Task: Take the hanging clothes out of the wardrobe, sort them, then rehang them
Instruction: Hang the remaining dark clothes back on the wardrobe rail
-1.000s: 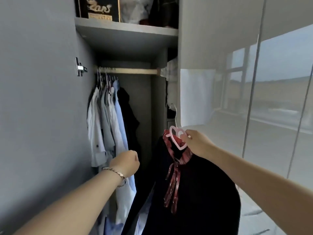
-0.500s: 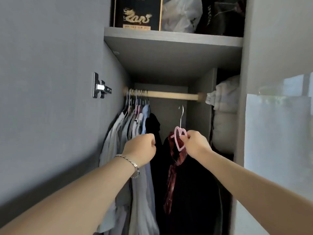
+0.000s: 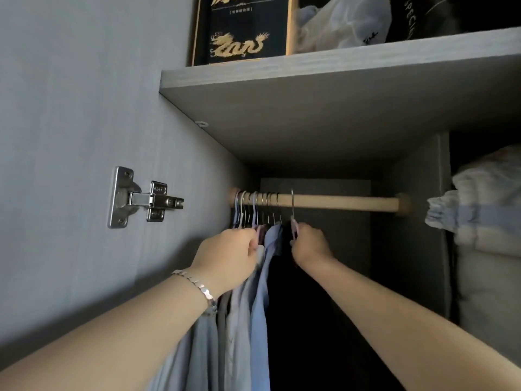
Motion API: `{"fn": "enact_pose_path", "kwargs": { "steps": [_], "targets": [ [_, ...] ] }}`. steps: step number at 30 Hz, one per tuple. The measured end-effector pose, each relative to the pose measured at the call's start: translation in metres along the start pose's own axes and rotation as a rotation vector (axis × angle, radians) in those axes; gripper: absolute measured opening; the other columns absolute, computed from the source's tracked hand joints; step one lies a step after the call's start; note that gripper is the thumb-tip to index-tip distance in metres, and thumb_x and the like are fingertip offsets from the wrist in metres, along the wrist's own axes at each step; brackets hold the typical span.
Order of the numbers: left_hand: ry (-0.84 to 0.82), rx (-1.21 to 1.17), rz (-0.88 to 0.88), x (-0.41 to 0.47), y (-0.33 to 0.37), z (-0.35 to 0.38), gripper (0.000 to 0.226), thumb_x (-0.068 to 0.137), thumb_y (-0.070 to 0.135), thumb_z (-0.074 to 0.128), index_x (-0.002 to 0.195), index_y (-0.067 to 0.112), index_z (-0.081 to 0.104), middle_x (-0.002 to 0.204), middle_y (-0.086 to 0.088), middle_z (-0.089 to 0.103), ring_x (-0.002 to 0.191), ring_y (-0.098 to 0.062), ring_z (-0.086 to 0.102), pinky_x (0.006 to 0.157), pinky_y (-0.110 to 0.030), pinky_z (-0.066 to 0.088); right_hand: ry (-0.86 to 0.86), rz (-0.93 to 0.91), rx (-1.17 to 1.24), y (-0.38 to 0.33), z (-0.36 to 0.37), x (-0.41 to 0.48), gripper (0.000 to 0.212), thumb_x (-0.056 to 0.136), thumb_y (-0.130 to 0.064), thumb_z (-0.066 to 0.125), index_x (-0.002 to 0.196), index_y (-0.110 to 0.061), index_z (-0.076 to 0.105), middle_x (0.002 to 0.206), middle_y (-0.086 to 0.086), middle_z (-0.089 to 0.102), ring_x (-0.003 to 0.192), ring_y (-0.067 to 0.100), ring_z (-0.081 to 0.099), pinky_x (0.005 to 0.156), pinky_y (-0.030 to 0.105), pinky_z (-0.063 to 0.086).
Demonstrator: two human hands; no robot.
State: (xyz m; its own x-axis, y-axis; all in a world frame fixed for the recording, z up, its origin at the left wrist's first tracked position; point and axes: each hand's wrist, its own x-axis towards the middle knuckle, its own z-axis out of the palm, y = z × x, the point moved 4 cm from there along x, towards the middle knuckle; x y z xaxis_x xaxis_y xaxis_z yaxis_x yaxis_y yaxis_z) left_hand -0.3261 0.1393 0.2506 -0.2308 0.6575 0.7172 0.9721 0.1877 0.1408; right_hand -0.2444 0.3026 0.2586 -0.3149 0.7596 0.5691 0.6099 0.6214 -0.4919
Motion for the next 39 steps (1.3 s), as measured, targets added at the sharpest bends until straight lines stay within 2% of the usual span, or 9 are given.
{"fn": "enact_pose_path", "kwargs": {
  "steps": [6, 14, 19, 22, 25, 29, 31, 35, 39],
  "targets": [
    [0.0, 0.009, 0.003, -0.005, -0.002, 0.013, 0.018, 0.091, 0.018, 0.043, 0.1, 0.021, 0.059, 0.094, 0.009, 0.059, 0.084, -0.015, 0.053, 0.065, -0.025, 0.037, -0.04, 0.004, 0.023, 0.002, 0.037, 0.015, 0.034, 0.101, -0.014, 0.037, 0.131, -0.002, 0.047, 0.131, 0.021, 0.053, 0.121, 0.032, 0.052, 0.098, 0.033, 0.041],
    [0.01, 0.003, 0.019, -0.004, -0.002, 0.005, 0.02, 0.092, 0.016, 0.043, 0.101, 0.022, 0.059, 0.083, 0.012, 0.051, 0.07, -0.012, 0.046, 0.065, -0.026, 0.041, -0.14, 0.117, -0.017, 0.01, 0.02, 0.048, 0.038, 0.101, -0.018, 0.039, 0.133, -0.001, 0.048, 0.135, 0.02, 0.051, 0.126, 0.031, 0.049, 0.099, 0.031, 0.039],
    [0.019, -0.033, -0.004, -0.012, -0.006, 0.011, 0.018, 0.091, 0.016, 0.043, 0.099, 0.022, 0.059, 0.075, 0.011, 0.05, 0.058, -0.007, 0.041, 0.062, -0.023, 0.036, -0.224, -0.011, -0.122, -0.001, 0.037, 0.038, 0.044, 0.097, -0.015, 0.043, 0.14, -0.003, 0.039, 0.14, 0.017, 0.047, 0.128, 0.029, 0.047, 0.099, 0.027, 0.039],
    [0.019, -0.052, 0.001, -0.018, -0.007, 0.012, 0.019, 0.092, 0.018, 0.042, 0.1, 0.022, 0.06, 0.074, 0.011, 0.052, 0.059, -0.008, 0.042, 0.063, -0.02, 0.033, -0.286, -0.058, 0.081, -0.009, 0.055, 0.025, 0.028, 0.095, -0.019, 0.044, 0.11, 0.001, 0.057, 0.111, 0.021, 0.06, 0.106, 0.034, 0.06, 0.066, 0.022, 0.052],
    [-0.03, -0.063, 0.017, -0.024, -0.007, 0.01, 0.02, 0.094, 0.018, 0.041, 0.102, 0.021, 0.059, 0.087, 0.01, 0.057, 0.061, -0.008, 0.044, 0.065, -0.02, 0.037, -0.21, -0.023, 0.234, 0.003, 0.051, -0.002, 0.041, 0.099, -0.034, 0.037, 0.067, -0.015, 0.053, 0.083, 0.014, 0.059, 0.092, 0.033, 0.062, 0.069, 0.029, 0.045],
    [-0.045, -0.021, 0.068, -0.042, 0.004, 0.006, 0.022, 0.093, 0.018, 0.04, 0.106, 0.022, 0.057, 0.104, 0.008, 0.061, 0.082, -0.012, 0.054, 0.073, -0.023, 0.041, -0.118, 0.207, 0.319, 0.04, 0.038, -0.052, 0.058, 0.099, -0.046, 0.026, 0.12, 0.0, 0.055, 0.119, 0.021, 0.06, 0.109, 0.035, 0.058, 0.091, 0.034, 0.047],
    [-0.093, -0.014, 0.105, -0.054, 0.014, 0.007, 0.023, 0.093, 0.017, 0.039, 0.109, 0.019, 0.057, 0.105, 0.006, 0.06, 0.09, -0.016, 0.056, 0.078, -0.027, 0.044, -0.22, 0.315, 0.31, 0.058, 0.033, -0.088, 0.055, 0.099, -0.047, 0.028, 0.13, -0.004, 0.044, 0.117, 0.017, 0.06, 0.093, 0.029, 0.063, 0.08, 0.035, 0.053],
    [-0.303, -0.032, 0.172, -0.092, 0.04, 0.021, 0.014, 0.093, 0.012, 0.038, 0.094, 0.014, 0.051, 0.08, 0.0, 0.051, 0.066, -0.019, 0.044, 0.055, -0.026, 0.033, -0.33, 0.356, 0.166, 0.077, 0.002, -0.172, 0.019, 0.096, -0.016, 0.043, 0.083, -0.01, 0.055, 0.068, 0.002, 0.055, 0.054, 0.01, 0.05, 0.053, 0.021, 0.043],
    [-0.533, -0.019, 0.203, -0.149, 0.07, 0.046, 0.018, 0.093, 0.017, 0.04, 0.1, 0.013, 0.056, 0.094, -0.003, 0.059, 0.082, -0.023, 0.057, 0.069, -0.028, 0.04, -0.415, 0.407, 0.031, 0.086, -0.031, -0.267, 0.018, 0.093, -0.014, 0.047, 0.077, -0.014, 0.055, 0.066, -0.002, 0.056, 0.055, 0.008, 0.052, 0.055, 0.018, 0.044]
  ]
}}
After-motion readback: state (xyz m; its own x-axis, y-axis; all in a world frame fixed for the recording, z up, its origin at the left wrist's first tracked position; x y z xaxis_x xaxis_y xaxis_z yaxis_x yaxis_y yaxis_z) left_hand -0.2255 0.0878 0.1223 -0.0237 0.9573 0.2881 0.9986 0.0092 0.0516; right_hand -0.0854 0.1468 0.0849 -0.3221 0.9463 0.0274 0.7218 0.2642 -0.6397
